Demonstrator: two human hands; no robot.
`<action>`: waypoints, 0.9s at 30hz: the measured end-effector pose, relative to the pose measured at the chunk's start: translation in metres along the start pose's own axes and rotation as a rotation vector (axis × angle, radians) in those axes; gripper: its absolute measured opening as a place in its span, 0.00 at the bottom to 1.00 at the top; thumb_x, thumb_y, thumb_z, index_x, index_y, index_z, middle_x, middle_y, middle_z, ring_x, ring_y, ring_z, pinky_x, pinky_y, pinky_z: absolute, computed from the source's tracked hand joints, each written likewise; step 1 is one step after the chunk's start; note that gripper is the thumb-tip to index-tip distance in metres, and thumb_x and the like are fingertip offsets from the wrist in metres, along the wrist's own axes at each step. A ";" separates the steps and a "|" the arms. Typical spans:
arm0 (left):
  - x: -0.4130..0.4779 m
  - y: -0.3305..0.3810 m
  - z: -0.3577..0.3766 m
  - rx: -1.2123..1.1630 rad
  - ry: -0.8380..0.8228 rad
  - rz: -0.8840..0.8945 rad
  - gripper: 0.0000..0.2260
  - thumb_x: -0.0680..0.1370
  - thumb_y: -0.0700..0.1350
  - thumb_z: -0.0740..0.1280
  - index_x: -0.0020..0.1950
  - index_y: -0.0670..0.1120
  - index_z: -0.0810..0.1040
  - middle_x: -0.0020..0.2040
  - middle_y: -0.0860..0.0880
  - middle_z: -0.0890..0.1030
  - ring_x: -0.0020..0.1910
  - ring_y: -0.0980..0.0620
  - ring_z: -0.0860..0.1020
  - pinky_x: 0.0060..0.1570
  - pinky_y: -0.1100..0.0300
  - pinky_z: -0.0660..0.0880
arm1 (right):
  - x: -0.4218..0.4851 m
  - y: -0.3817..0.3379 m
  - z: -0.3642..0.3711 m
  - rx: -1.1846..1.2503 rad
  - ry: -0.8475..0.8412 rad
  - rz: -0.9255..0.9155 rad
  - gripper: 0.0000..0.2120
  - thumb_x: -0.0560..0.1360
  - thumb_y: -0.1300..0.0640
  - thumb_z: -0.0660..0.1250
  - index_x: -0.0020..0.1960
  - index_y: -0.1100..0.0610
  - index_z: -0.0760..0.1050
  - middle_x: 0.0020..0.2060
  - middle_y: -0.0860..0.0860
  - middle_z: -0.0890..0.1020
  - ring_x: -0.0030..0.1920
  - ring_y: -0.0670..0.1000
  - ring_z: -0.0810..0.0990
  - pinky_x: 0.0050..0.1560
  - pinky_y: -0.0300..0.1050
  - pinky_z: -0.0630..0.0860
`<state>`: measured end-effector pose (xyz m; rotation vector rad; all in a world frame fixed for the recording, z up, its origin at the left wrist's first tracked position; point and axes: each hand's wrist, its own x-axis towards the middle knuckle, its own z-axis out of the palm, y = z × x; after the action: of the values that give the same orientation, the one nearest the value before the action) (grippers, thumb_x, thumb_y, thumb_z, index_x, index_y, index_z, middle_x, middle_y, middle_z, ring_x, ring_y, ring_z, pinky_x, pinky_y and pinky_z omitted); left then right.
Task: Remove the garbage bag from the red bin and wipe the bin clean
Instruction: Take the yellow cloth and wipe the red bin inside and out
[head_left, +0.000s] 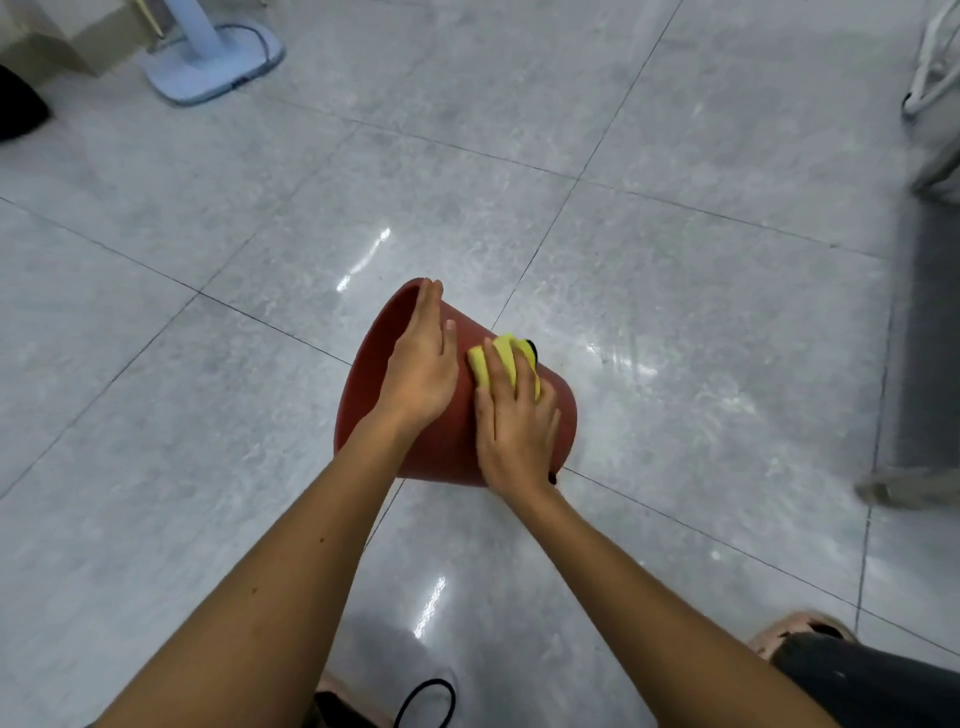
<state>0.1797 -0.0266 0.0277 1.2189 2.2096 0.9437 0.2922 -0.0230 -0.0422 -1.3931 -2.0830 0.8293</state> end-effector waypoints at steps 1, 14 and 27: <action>-0.004 -0.001 -0.001 -0.014 -0.008 0.011 0.23 0.83 0.45 0.52 0.78 0.47 0.51 0.78 0.53 0.54 0.74 0.60 0.55 0.59 0.82 0.49 | 0.016 -0.006 -0.002 0.016 -0.008 0.015 0.23 0.79 0.40 0.44 0.73 0.36 0.60 0.75 0.43 0.63 0.65 0.57 0.66 0.63 0.53 0.62; -0.005 -0.005 -0.001 -0.094 0.021 -0.035 0.23 0.83 0.47 0.51 0.78 0.51 0.50 0.78 0.56 0.53 0.74 0.58 0.56 0.63 0.73 0.52 | 0.021 0.016 0.009 0.004 0.056 0.539 0.22 0.81 0.44 0.49 0.74 0.44 0.61 0.75 0.48 0.62 0.69 0.59 0.62 0.66 0.59 0.60; -0.015 -0.005 -0.001 -0.132 0.021 -0.044 0.23 0.83 0.48 0.51 0.78 0.53 0.50 0.78 0.58 0.53 0.74 0.61 0.56 0.60 0.76 0.51 | 0.062 0.060 -0.006 -0.009 -0.153 0.481 0.23 0.79 0.38 0.45 0.70 0.38 0.66 0.71 0.47 0.69 0.68 0.62 0.65 0.66 0.61 0.60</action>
<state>0.1842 -0.0420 0.0252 1.1006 2.1444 1.0710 0.3116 0.0537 -0.0768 -1.9273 -1.8795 1.1449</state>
